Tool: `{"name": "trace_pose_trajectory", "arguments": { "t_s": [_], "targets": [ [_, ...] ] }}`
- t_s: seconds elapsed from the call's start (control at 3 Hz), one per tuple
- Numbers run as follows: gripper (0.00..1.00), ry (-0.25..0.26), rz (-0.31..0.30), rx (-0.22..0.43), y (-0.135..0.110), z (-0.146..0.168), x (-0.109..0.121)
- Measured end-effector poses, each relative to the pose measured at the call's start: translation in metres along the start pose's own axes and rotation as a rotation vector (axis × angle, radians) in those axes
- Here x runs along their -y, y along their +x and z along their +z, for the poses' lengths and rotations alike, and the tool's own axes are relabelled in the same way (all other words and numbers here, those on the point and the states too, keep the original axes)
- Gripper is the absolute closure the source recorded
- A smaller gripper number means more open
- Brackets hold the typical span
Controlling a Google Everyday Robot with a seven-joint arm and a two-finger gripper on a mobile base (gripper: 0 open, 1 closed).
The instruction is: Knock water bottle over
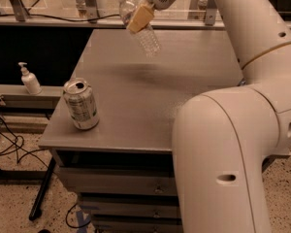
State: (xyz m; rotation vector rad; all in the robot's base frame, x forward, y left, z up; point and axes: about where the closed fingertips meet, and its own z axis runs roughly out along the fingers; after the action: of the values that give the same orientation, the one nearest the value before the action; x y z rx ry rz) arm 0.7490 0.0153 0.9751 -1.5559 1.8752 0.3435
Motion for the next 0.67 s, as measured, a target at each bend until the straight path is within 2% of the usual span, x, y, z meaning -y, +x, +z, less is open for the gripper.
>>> {"name": "trace_pose_trajectory", "arguments": {
  "t_s": [0.33,0.67],
  "targets": [
    [1.00,-0.143,-0.041,-0.192,0.036,0.001,-0.043],
    [1.00,-0.234,-0.097,-0.372,0.070,0.007,-0.072]
  ]
}}
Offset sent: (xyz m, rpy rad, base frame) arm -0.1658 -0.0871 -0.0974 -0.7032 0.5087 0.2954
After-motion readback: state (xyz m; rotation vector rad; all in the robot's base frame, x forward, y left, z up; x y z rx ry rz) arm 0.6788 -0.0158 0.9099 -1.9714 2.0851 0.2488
